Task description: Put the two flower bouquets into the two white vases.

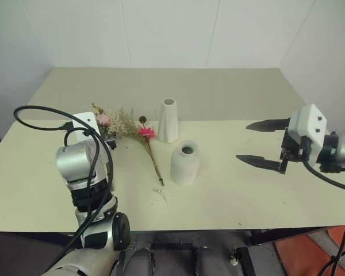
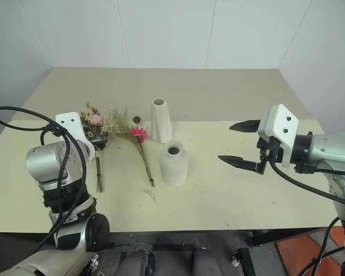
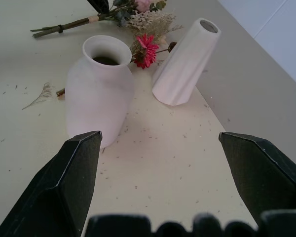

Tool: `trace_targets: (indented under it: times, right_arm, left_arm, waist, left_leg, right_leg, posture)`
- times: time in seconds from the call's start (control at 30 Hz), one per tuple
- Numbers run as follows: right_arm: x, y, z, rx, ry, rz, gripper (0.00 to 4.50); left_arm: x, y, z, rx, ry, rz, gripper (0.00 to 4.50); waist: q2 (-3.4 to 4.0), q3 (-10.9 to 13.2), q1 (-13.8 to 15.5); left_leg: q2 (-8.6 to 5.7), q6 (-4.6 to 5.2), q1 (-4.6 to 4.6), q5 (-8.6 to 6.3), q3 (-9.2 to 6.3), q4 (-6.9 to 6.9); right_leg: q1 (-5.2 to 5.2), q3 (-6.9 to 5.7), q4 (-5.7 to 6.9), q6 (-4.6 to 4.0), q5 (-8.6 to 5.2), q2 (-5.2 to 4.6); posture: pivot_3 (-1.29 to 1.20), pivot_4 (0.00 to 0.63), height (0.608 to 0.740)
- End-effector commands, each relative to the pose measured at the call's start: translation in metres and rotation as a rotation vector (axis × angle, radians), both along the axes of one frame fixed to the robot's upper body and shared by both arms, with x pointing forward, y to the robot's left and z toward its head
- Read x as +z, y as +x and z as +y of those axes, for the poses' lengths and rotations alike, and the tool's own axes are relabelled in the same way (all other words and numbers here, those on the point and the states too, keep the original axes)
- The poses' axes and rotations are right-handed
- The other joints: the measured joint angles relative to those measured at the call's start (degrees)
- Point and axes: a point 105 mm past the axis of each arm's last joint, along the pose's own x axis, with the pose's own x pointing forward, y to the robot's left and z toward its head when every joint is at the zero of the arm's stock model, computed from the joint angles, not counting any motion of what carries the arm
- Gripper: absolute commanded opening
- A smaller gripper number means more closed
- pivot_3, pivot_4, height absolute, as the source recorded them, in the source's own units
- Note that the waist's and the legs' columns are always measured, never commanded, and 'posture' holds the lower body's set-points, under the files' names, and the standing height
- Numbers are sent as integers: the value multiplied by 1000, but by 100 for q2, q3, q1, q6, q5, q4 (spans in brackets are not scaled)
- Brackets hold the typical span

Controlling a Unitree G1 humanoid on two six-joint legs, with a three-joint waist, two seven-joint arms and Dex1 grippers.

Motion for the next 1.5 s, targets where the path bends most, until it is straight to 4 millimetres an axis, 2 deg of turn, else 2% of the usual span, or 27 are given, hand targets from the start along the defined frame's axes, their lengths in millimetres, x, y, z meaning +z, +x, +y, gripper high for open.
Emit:
trace_targets:
  times: [0.03,0.23,0.37,0.47,0.6,0.7,0.97,1.1,1.17,1.23,1.3,1.37,1.5]
  right_arm:
    - [16,-5,-2,-21,1,-74,4456]
    - [22,-10,-3,-26,-6,-92,4456]
    - [25,-11,-2,-25,-8,-98,4456]
    - [23,-10,-2,-33,-15,-95,4456]
    - [23,-10,-4,-41,-18,-94,4456]
    - [22,-10,-5,-50,-14,-88,4456]
    - [18,-12,-7,-69,-17,-82,4456]
    - [17,-11,-9,-80,-21,-82,4456]
    - [17,-12,-8,-78,-16,-84,4500]
    - [17,-11,-9,-82,-21,-85,4500]
    - [17,-11,-9,-85,-22,-84,4500]
    - [16,-11,-10,-86,-21,-84,4500]
    - [15,-11,-10,-90,-22,-84,4500]
  left_arm:
    - [-2,4,-16,-48,-8,14,4500]
    - [-11,8,-12,-22,-11,82,4500]
    - [-6,15,-5,-40,2,92,4500]
    - [-4,20,-3,-52,-5,90,4500]
    - [-9,21,-8,-55,-103,117,4500]
    - [-15,20,-8,-24,-114,142,4500]
    - [-19,26,5,29,-136,124,4500]
    - [-3,33,-4,-54,-133,54,4500]
    - [-1,33,-10,-87,-140,56,4115]
    - [-4,33,-18,-150,-175,75,4115]
    - [-10,29,-15,-114,-130,114,4430]
    - [-13,28,-13,-87,-110,124,4479]
    - [-8,30,-22,-133,-95,89,4479]
  waist:
    - [0,0,11]
    - [0,0,17]
    - [0,0,10]
    - [0,0,11]
    - [0,0,23]
    - [-1,0,41]
    - [-1,0,43]
    - [-1,0,39]
    - [-1,0,42]
    - [-1,0,52]
    - [-1,0,50]
    - [-1,0,52]
    - [-1,0,52]
  left_leg:
    - [0,-1,-1,0,0,0]
    - [-1,-1,0,0,1,1]
    - [0,-1,1,0,1,0]
    - [-1,-1,1,0,1,0]
    - [-2,-1,-1,0,1,0]
    - [-2,-1,-2,0,1,1]
    - [-1,-2,1,0,1,0]
    - [-2,-3,0,0,2,0]
    - [-2,-3,-1,0,1,0]
    - [-2,-3,-2,0,1,0]
    - [-2,-3,-2,0,1,0]
    - [-2,-4,-2,0,1,0]
    - [-2,-4,-2,0,0,0]
  right_leg:
    - [0,0,0,0,0,-1]
    - [0,1,0,1,1,-1]
    - [0,0,1,1,1,1]
    - [0,1,0,1,1,0]
    - [0,-2,-2,2,1,-1]
    - [0,-3,-3,2,1,-2]
    - [0,-1,1,2,1,-2]
    - [0,-1,1,2,1,-2]
    - [0,-1,0,2,1,-2]
    - [0,-3,-1,2,1,-3]
    - [0,-3,-1,2,1,-2]
    - [0,-3,-1,2,1,-3]
    - [0,-3,0,2,1,-2]
  posture:
    - [0,150,740]
    - [0,150,740]
    - [0,150,740]
    - [0,150,740]
    - [0,150,740]
    - [0,150,740]
    - [0,150,740]
    - [0,150,740]
    - [0,150,740]
    - [0,150,740]
    - [0,150,740]
    - [0,150,740]
    - [0,150,740]
